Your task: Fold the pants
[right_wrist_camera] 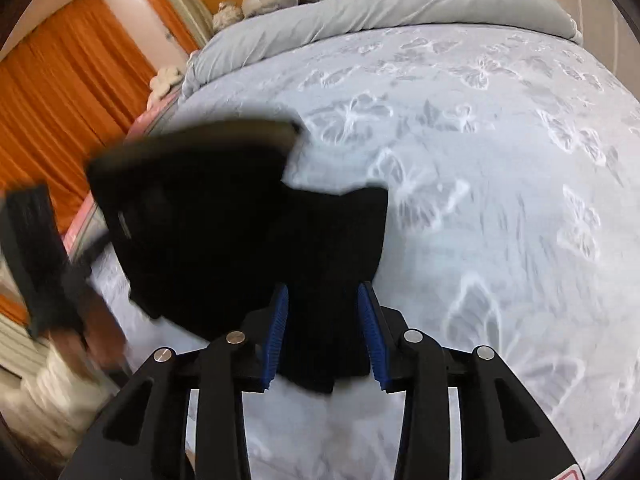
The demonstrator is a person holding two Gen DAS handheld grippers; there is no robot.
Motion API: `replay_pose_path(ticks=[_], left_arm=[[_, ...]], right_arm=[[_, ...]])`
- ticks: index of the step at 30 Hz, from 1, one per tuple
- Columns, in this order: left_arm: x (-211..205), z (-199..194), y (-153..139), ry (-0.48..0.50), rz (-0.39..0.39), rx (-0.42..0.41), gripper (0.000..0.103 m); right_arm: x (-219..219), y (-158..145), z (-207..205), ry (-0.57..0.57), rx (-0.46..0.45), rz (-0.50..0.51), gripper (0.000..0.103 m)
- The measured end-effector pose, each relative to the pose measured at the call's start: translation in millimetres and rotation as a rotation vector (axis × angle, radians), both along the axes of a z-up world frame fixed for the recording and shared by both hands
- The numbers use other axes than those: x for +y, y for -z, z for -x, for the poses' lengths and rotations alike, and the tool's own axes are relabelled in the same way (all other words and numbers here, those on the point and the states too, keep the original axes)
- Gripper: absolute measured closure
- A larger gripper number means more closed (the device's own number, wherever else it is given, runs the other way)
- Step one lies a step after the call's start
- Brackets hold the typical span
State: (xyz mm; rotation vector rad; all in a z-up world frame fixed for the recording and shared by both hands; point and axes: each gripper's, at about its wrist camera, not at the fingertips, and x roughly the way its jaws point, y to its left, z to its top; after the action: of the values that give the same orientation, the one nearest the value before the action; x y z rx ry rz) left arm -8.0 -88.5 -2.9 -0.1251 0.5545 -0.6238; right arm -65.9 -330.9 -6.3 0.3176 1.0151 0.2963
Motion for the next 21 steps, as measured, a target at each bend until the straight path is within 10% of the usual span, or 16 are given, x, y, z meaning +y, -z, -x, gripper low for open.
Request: replay_pose_path(ticks=[4,6,8,9,12,14,15,21], left_arm=[[40.6,-3.6,-16.7,-0.074,0.069,-0.014,0.088],[52.2,-0.1,-23.1,-0.099,0.096,-0.028,0.088],[67.2,4.7,-33.1,-0.125,0.145,-0.044,0.088],[73.6,2.5,-37.1,-0.131,0.162,-0.052,0.088],[98.6,7.0,-51.7,-0.174,0.191,-0.092,0.088],[114.6,6.3,-58.1,-0.2,0.205,-0.098,0.087],[128.5,5.2,-60.4,-0.234,0.212,-0.092,0.087],[189.5,-1.7,-57.6,-0.405,0.242,-0.054,0.087]], right_arm=[[11.1,16.6,-9.7,0.064,-0.008,0.088,0.03],[4.9,34.8,-24.5,0.127,0.068,0.079,0.031],[4.2,55.3,-39.9,0.103,0.164,-0.043,0.078],[6.2,53.1,-41.5,0.105,0.157,-0.039,0.085],[6.0,29.3,-33.6,0.151,0.067,0.08,0.083],[22.5,12.7,-23.1,0.23,-0.018,0.354,0.058],[35.4,6.3,-17.4,0.204,-0.064,0.392,0.034],[201.9,-0.7,13.0,-0.331,-0.291,0.397,0.032]])
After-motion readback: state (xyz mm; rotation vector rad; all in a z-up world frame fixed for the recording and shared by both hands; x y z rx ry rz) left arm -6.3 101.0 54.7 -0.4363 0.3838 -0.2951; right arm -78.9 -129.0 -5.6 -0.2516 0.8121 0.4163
